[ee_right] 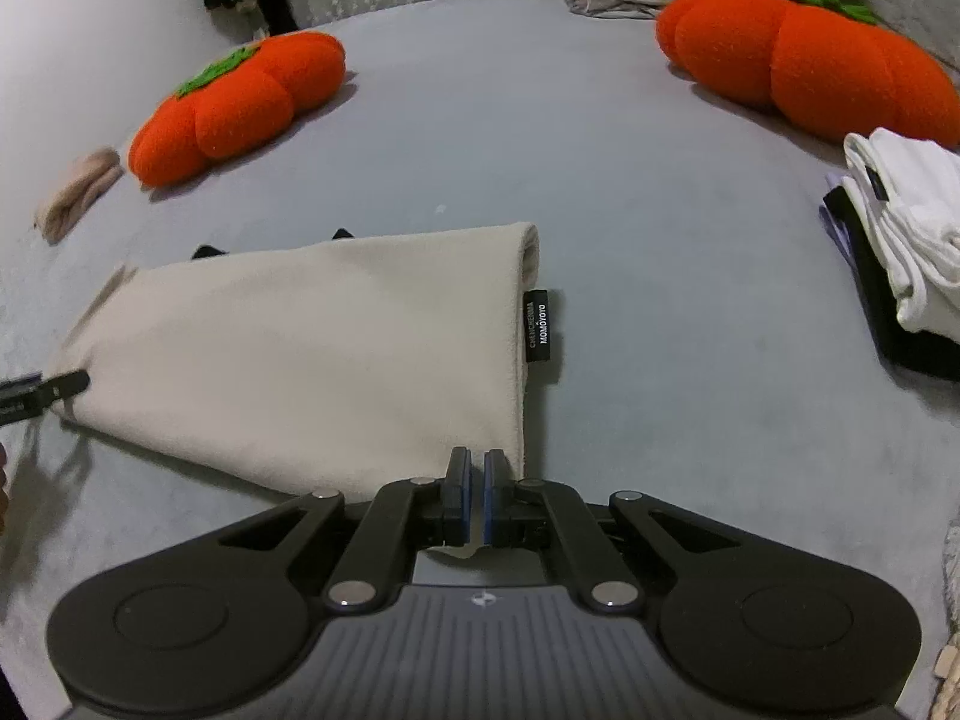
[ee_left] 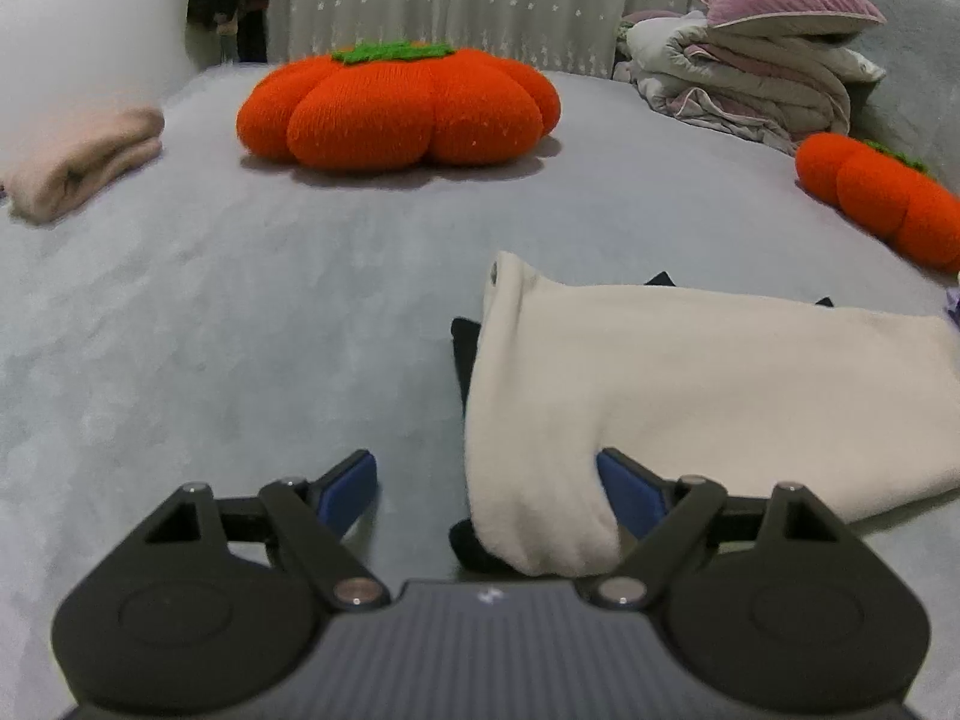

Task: Fold clothes

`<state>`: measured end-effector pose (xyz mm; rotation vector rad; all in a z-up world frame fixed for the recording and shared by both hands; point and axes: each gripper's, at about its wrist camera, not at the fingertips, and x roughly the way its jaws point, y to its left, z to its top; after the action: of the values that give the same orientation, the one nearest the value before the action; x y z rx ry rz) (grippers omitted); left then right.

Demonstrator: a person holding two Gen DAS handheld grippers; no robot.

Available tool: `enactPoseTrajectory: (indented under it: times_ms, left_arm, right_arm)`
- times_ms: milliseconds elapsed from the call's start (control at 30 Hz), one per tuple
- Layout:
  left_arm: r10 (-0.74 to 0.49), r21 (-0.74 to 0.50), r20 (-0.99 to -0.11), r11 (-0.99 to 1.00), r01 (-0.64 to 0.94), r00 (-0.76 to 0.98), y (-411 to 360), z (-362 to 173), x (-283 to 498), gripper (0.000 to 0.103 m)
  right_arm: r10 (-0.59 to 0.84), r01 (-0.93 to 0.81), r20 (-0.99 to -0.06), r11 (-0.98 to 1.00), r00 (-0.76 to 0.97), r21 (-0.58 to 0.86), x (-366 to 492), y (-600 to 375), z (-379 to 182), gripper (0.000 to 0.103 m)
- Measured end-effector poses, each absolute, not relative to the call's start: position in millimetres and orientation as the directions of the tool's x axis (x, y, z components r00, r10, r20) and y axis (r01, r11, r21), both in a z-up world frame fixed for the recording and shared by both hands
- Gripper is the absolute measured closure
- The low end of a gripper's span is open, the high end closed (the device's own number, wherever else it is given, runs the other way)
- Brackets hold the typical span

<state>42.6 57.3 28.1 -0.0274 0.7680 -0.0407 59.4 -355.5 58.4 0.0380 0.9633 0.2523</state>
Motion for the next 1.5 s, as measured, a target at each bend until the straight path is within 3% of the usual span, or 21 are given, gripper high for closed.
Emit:
enactPoseTrajectory:
  times_ms: [467,733,800,1133,1267,1500]
  left_arm:
    - [-0.003,0.025,-0.659,0.999,0.026,0.752,52.7,40.2,37.3,0.019]
    - [0.025,-0.033,-0.662,0.998,-0.062,0.749,69.5,50.0,55.2,0.02]
    - [0.012,-0.056,-0.667,0.996,-0.067,0.745,71.7,50.6,59.7,0.021]
    - [-0.068,0.016,-0.589,0.995,0.095,0.806,22.2,48.4,52.6,0.021]
    - [-0.123,0.006,-0.586,0.988,0.157,0.801,3.5,42.0,58.5,0.021]
    - [-0.111,0.024,-0.608,0.987,0.158,0.786,-15.2,34.7,77.7,0.021]
  right_arm:
    - [0.175,-0.209,-0.809,0.976,0.561,0.066,58.6,-343.7,58.0,0.102]
    - [0.149,-0.23,-0.783,0.973,0.605,0.007,57.7,-326.4,61.7,0.091]
    - [0.145,-0.24,-0.77,0.971,0.622,-0.011,57.4,-318.1,62.3,0.083]
    - [0.257,-0.322,-0.681,0.946,0.685,0.032,58.7,-266.1,60.8,0.081]
    - [0.301,-0.372,-0.665,0.927,0.684,0.036,61.9,-240.3,54.1,0.081]
    - [0.289,-0.373,-0.676,0.928,0.678,0.023,78.6,-221.2,33.8,0.082]
